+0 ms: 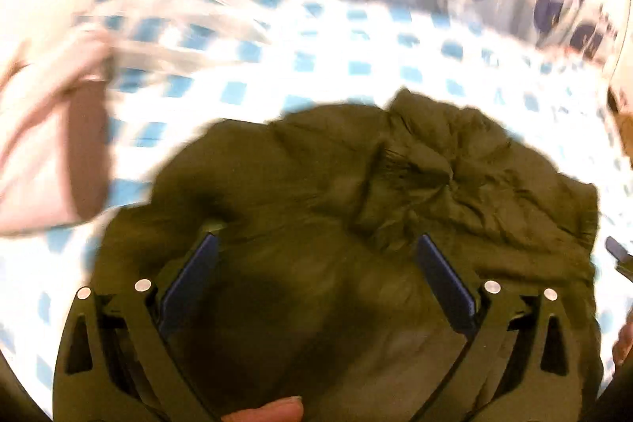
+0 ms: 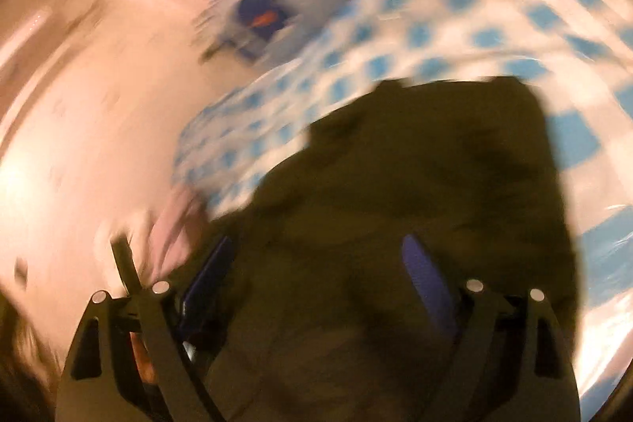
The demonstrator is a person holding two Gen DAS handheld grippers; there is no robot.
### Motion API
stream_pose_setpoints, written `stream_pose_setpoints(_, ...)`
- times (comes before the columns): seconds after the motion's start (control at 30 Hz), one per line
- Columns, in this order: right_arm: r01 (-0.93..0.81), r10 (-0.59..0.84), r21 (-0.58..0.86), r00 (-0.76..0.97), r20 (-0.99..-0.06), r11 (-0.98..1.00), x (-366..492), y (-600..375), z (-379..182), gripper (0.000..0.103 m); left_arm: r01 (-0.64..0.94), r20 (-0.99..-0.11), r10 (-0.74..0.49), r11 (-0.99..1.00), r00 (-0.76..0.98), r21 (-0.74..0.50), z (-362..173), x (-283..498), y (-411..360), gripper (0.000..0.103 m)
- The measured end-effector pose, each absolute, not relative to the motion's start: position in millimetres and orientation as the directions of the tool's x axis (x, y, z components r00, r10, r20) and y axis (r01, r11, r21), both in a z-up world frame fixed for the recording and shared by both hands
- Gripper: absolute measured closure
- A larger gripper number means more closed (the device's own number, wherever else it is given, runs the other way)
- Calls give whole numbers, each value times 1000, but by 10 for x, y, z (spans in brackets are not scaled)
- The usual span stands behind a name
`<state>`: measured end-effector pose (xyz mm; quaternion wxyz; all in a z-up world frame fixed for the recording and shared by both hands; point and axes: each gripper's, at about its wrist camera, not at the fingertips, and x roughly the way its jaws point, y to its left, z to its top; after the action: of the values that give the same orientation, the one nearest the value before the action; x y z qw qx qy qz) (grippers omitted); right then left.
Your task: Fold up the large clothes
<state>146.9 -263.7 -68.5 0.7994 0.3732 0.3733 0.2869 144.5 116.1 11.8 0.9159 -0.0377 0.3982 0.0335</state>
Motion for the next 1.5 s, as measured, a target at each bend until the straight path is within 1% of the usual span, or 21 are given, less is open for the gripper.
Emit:
stream_pose_setpoints(0.1,-376,834,759,388,-393,532,1190,-1749,-348,16,-180,-720,59,979,691,-93,301,906,1842,6)
stream_pose_setpoints(0.2,-521,858,685,251,-447,509,961,-870,-179,16,-325,-736,111,933,667,-154,260,427,2635,6)
stream_pose_setpoints(0.27,-626,852,615,164,-498,480,838,-130,-84,16,-375,-751,140,915,645,-151,158,242,2966,6)
stream_pose_setpoints(0.4,-690,828,558,110,-550,462,780,793,-74,16,-420,-774,150,893,616,-162,-36,-38,3401,6)
stream_pose_setpoints(0.5,-663,799,573,64,-598,482,1057,1345,-176,16,-425,-777,123,883,618,-198,-154,-135,3526,6)
stream_pose_setpoints(0.6,-654,754,559,27,-656,510,1205,1621,-355,16,-418,-778,99,881,620,-221,-276,-185,3564,6)
stream_pose_setpoints(0.63,-659,751,563,4,-661,499,1222,1739,-387,32,-419,-779,94,880,620,-226,-307,-188,3563,6)
stream_pose_setpoints(0.67,-658,751,567,-5,-661,495,1210,1806,-397,54,-421,-778,89,876,621,-236,-347,-209,3599,6)
stream_pose_setpoints(0.7,-653,773,607,-51,-633,453,1200,1889,-384,62,-424,-778,86,873,622,-243,-365,-231,3614,6)
stream_pose_setpoints(0.73,-650,793,629,-67,-605,426,1175,1920,-349,80,-427,-777,84,869,623,-249,-382,-247,3636,6)
stream_pose_setpoints(0.77,-646,813,650,-78,-577,400,1169,1959,-296,85,-433,-775,83,864,627,-258,-392,-266,3668,6)
stream_pose_setpoints(0.8,-634,837,680,-93,-539,368,1172,1984,-242,86,-436,-772,81,860,630,-266,-393,-283,3693,6)
stream_pose_setpoints(0.87,-589,909,761,-101,-405,273,1234,1948,-107,86,-444,-766,76,849,639,-286,-380,-292,3731,6)
stream_pose_setpoints(0.93,-526,972,837,-71,-222,153,1355,1778,63,86,-444,-757,63,840,650,-312,-343,-270,3742,6)
stream_pose_setpoints(1.0,-479,995,875,-28,-91,67,1431,1603,173,86,-433,-747,34,832,664,-348,-301,-233,3717,6)
stream_pose_setpoints(1.07,-448,1000,894,26,-3,14,1522,1365,263,86,-406,-739,-23,824,673,-396,-290,-148,3654,6)
stream_pose_setpoints(1.13,-432,999,902,39,27,-7,1559,1202,299,86,-390,-730,-67,810,681,-438,-303,-92,3584,6)
stream_pose_setpoints(1.23,-440,999,898,47,7,14,1536,1064,307,86,-299,-628,-222,731,746,-613,-304,-17,3431,6)
stream_pose_setpoints(1.3,-442,999,897,41,-8,26,1493,987,258,86,-266,-577,-257,696,775,-667,-272,22,3352,6)
stream_pose_setpoints(1.43,-430,999,902,23,-34,40,1386,923,34,86,-237,-530,-272,670,803,-704,-204,206,3184,6)
stream_pose_setpoints(1.5,-414,999,909,24,-39,45,1355,881,-85,86,-240,-531,-279,662,800,-710,-197,287,3148,6)
